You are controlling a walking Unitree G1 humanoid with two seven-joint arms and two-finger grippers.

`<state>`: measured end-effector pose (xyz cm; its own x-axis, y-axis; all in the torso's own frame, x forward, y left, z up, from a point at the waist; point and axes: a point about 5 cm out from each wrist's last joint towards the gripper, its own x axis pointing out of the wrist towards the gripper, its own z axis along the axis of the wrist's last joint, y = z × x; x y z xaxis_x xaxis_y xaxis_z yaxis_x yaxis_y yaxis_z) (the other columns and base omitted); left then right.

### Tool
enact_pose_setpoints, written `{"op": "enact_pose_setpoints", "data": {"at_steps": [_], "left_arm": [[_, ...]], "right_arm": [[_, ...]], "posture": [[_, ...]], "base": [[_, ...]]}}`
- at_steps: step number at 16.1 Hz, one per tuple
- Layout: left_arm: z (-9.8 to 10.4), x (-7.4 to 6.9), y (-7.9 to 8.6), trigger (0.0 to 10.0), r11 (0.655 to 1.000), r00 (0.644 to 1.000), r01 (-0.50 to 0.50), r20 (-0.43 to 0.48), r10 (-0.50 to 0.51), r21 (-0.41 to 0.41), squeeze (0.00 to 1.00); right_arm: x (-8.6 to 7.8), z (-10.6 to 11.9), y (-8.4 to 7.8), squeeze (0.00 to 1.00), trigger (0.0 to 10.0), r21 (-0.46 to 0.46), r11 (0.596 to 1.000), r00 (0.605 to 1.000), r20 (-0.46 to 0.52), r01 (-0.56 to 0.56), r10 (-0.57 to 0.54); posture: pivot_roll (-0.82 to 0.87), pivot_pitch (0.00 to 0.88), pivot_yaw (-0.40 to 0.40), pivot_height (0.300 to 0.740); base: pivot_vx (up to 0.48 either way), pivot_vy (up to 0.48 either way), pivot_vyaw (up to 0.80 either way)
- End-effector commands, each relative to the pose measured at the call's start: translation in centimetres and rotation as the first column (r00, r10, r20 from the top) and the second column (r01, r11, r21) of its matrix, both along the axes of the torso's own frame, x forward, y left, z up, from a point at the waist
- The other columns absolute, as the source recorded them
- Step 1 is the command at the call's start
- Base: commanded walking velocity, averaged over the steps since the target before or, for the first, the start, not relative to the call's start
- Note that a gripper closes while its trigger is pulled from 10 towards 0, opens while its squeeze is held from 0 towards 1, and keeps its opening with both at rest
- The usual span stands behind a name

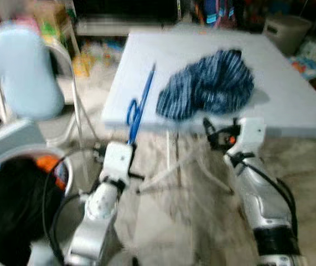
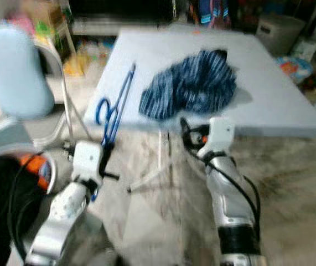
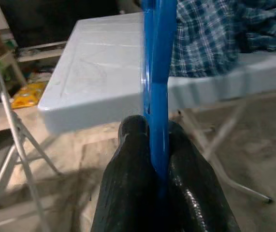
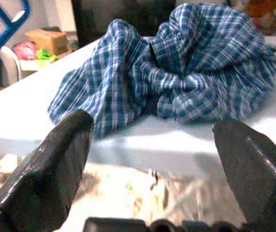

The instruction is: Hang hanger

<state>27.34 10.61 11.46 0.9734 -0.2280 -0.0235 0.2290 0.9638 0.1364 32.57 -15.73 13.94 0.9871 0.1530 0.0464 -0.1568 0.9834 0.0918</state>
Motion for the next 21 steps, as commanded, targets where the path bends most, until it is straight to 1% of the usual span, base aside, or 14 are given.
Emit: {"op": "enact_pose_setpoints", "data": {"at_steps": [1,7,11,13,15,17,18,19,20,21], "left_arm": [[0.5,0.2,0.1,10.0,1.000,1.000,-0.003,0.020,0.003,0.001,0.00],[0.4,0.1,-0.1,10.0,1.000,1.000,0.007,0.009,-0.007,0.004,0.00],[0.2,0.3,0.1,10.0,1.000,1.000,0.006,0.001,-0.006,0.006,0.00],[0.3,0.4,0.3,10.0,0.999,0.999,0.033,0.012,-0.033,0.007,0.00],[0.3,0.5,0.7,10.0,0.999,1.000,0.027,-0.009,-0.027,-0.043,0.00],[0.0,0.6,0.7,10.0,0.999,0.999,0.035,-0.020,-0.035,-0.025,0.00],[-0.2,0.6,0.6,10.0,0.999,0.998,0.051,-0.036,-0.051,-0.018,0.00],[-0.8,0.5,0.4,10.0,0.995,0.992,0.100,-0.073,-0.100,0.002,0.00],[-1.5,0.4,0.6,10.0,0.989,0.984,0.143,-0.118,-0.137,0.045,0.00],[-3.7,-0.1,1.2,10.0,0.967,0.940,0.242,-0.265,-0.213,0.080,0.00]], "right_arm": [[0.2,0.3,-0.1,0.00,10.0,0.002,1.000,1.000,0.007,0.008,-0.008],[0.1,0.0,-0.1,0.00,10.0,-0.009,1.000,1.000,-0.009,0.002,-0.002],[0.0,-0.2,-0.2,0.00,10.0,-0.018,1.000,1.000,-0.019,-0.014,0.014],[0.0,-0.2,-0.2,0.00,10.0,-0.024,1.000,1.000,-0.021,-0.020,0.019],[-0.1,-0.4,-0.2,0.00,10.0,-0.028,0.999,0.999,-0.026,-0.023,0.022],[-0.2,-0.5,-0.1,0.00,10.0,-0.041,0.998,0.999,-0.029,-0.038,0.037],[-0.2,-0.4,-0.1,0.00,10.0,-0.071,0.995,0.998,-0.024,-0.063,0.062],[-0.1,-0.2,-0.1,0.00,10.0,-0.134,0.983,0.992,-0.014,-0.123,0.122],[0.0,0.1,-0.3,0.00,10.0,-0.198,0.965,0.985,-0.002,-0.170,0.173],[0.4,0.7,-1.5,0.00,10.0,-0.388,0.896,0.971,0.009,-0.216,0.238]], "posture": [[0.04,0.079,-0.010,0.740],[0.04,0.083,-0.012,0.740],[0.03,0.085,-0.015,0.740],[0.03,0.085,-0.015,0.740],[0.03,0.085,-0.015,0.740],[0.02,0.084,-0.016,0.740],[0.02,0.084,-0.016,0.740],[0.03,0.087,-0.017,0.740],[0.03,0.087,-0.017,0.740],[0.02,0.089,-0.023,0.740]], "base": [[-0.319,0.000,0.00],[-0.312,0.000,0.00],[0.000,0.000,0.00],[0.000,0.000,0.00],[0.000,0.000,0.00],[0.000,0.000,0.00],[0.000,0.000,0.00],[0.000,0.000,0.00],[0.000,0.000,0.00],[0.000,0.000,0.00]]}}
